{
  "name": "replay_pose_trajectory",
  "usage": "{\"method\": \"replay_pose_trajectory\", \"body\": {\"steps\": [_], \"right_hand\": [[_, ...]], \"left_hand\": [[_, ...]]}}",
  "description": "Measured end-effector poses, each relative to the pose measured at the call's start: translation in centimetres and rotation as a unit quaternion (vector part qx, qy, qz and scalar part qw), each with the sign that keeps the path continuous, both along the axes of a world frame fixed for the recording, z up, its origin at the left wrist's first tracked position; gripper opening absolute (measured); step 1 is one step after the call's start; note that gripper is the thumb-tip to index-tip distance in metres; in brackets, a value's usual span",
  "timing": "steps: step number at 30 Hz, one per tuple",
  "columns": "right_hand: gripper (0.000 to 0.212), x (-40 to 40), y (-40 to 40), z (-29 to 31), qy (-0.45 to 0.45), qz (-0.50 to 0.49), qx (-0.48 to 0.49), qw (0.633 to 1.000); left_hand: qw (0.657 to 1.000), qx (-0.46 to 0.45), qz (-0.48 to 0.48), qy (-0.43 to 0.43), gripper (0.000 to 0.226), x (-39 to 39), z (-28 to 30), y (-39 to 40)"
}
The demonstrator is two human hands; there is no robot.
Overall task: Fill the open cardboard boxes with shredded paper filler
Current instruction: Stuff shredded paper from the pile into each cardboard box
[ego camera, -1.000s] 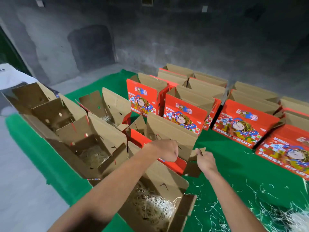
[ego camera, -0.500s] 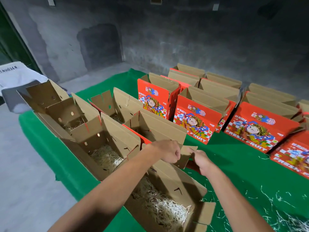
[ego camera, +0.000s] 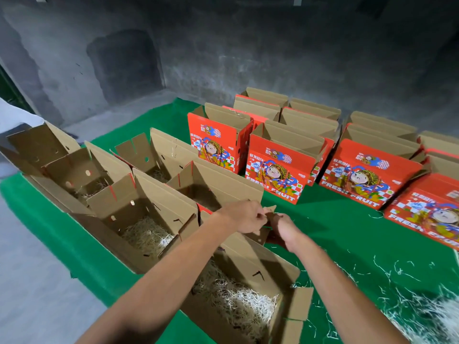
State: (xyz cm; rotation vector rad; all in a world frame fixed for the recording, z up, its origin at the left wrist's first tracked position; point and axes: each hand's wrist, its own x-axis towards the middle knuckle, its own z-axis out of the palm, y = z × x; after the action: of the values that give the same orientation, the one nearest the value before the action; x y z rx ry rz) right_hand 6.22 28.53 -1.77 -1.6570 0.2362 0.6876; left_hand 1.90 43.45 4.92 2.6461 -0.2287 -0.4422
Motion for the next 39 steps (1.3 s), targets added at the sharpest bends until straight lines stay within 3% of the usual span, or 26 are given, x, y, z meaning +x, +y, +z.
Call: {"method": "replay_pose_trajectory", "body": {"steps": [4,8,10,13,16,19,24,30,35,36,39], "right_hand": [[0.045,0.6,-1.7,0.4,0.014,-0.063,0.043,0.997],[0.021,3.9,-4.3,2.9,-0.04,-0.15,0.098,0.983],[0.021,5.8,-5.3,4.8,-0.081,-0.185,0.105,0.974],[0.021,7.5,-7.7,7.3,-0.133,-0.232,0.115,0.957],[0.021,7.9,-11.2,8.6,-0.159,-0.252,0.16,0.941],[0.024,8.2,-13.7,7.5,-0.174,-0.275,0.077,0.943],[0.022,8.5,-15.7,4.4,-0.171,-0.293,0.001,0.941],[0.018,7.9,-19.7,3.8,-0.165,-0.303,-0.112,0.932],[0.055,4.0,-26.6,3.7,-0.151,-0.342,-0.217,0.902],[0.052,2.7,-28.4,3.5,-0.153,-0.341,-0.237,0.897],[0.017,-1.4,-34.0,2.5,-0.169,-0.312,-0.32,0.879]], "left_hand": [[0.991,0.038,-0.015,-0.129,0.026,1.9,0.6,-1.9],[0.962,0.032,0.037,-0.269,0.016,6.3,1.4,-4.8],[0.952,0.023,0.041,-0.303,0.014,9.5,1.5,-5.9],[0.959,0.032,0.033,-0.279,0.044,15.1,0.7,-6.9],[0.967,0.103,0.04,-0.229,0.076,20.7,-0.1,-8.3],[0.965,0.196,0.043,-0.167,0.092,24.8,-0.7,-11.1],[0.94,0.278,0.015,-0.194,0.04,26.2,-1.0,-16.0],[0.941,0.193,-0.146,-0.237,0.059,19.9,-1.3,-21.8],[0.922,0.186,-0.27,-0.204,0.03,10.7,-1.0,-29.3],[0.922,0.178,-0.287,-0.192,0.029,8.9,-0.7,-30.8],[0.934,0.113,-0.31,-0.136,0.028,4.0,0.3,-35.3]]}}
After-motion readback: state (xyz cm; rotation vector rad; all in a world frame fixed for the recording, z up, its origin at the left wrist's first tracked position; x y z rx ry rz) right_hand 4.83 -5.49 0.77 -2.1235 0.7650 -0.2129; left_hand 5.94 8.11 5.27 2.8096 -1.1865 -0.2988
